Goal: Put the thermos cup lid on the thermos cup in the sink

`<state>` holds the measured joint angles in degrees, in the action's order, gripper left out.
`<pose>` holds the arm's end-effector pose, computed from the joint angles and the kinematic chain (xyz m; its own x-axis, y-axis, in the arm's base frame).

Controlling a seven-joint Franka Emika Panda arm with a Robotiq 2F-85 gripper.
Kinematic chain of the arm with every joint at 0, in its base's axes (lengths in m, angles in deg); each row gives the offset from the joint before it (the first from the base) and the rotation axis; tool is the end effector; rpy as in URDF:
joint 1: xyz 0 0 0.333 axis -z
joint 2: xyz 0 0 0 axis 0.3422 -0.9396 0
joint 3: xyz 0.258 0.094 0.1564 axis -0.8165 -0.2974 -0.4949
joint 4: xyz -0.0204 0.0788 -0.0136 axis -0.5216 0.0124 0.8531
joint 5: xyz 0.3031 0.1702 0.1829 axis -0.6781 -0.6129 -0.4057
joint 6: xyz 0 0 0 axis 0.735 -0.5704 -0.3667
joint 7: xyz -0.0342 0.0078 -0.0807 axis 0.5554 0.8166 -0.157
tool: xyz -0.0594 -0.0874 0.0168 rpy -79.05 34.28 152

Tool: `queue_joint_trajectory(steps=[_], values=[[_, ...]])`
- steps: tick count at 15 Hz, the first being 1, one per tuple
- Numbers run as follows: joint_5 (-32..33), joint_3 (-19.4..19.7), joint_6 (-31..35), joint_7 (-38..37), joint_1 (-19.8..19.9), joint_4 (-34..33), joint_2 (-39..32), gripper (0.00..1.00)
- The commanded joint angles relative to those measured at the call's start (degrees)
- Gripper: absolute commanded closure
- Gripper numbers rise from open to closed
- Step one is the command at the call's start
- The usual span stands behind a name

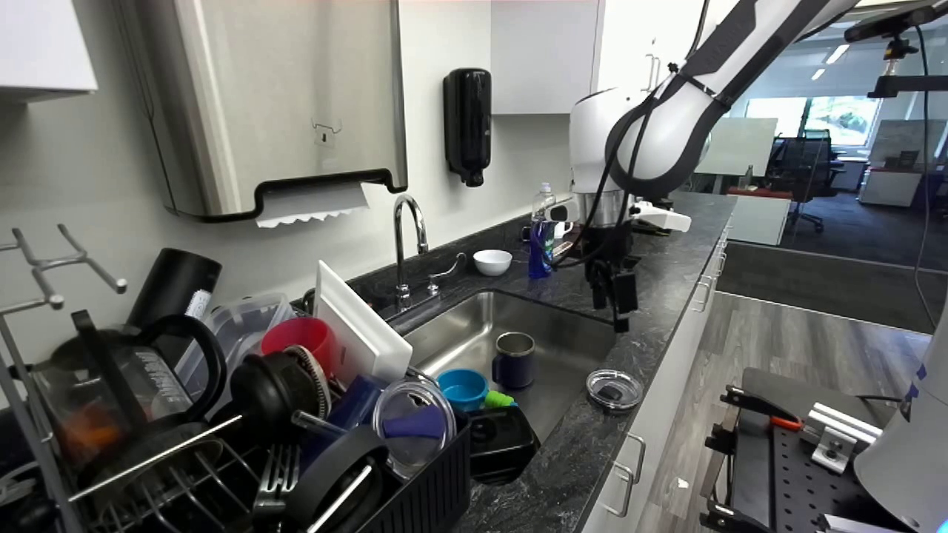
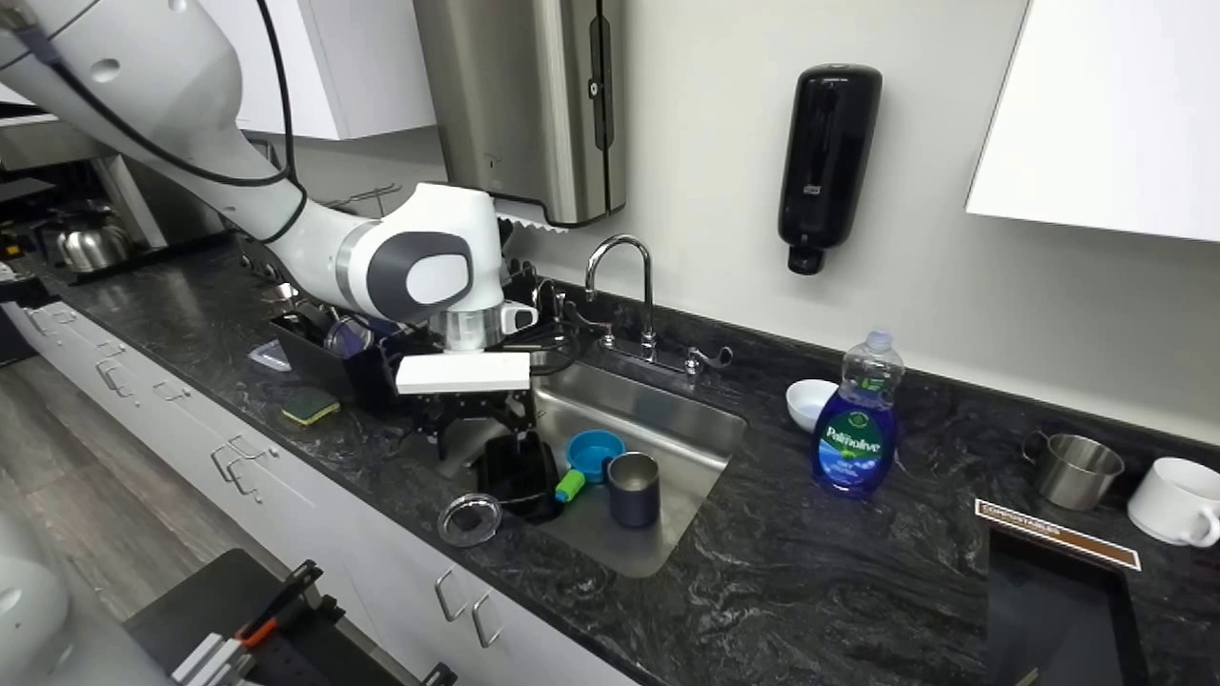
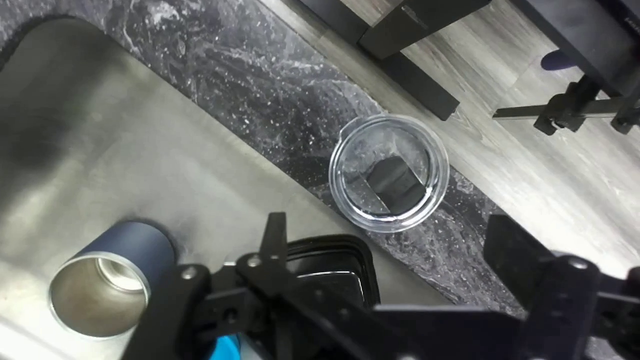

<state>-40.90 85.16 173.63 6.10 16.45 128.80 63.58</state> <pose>0.4192 -0.0187 0.2624 0.7512 0.6468 -0.1317 0.6451 -0.7617 -0.0608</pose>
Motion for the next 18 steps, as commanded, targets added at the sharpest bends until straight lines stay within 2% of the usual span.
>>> queue_joint_trajectory(steps=[1, 8, 12, 18], values=[[-2.5, -1.1, 4.6, 9.0, 1.5, -0.2, -2.8, 0.0], [-9.0, -2.2, 4.0, 23.0, 3.5, -3.2, -8.9, 0.0], [-9.3, -3.2, 3.4, 25.5, 5.1, -5.5, -12.1, 0.0], [-8.6, -5.0, 1.5, 25.3, 7.4, -10.8, -18.6, 0.0]])
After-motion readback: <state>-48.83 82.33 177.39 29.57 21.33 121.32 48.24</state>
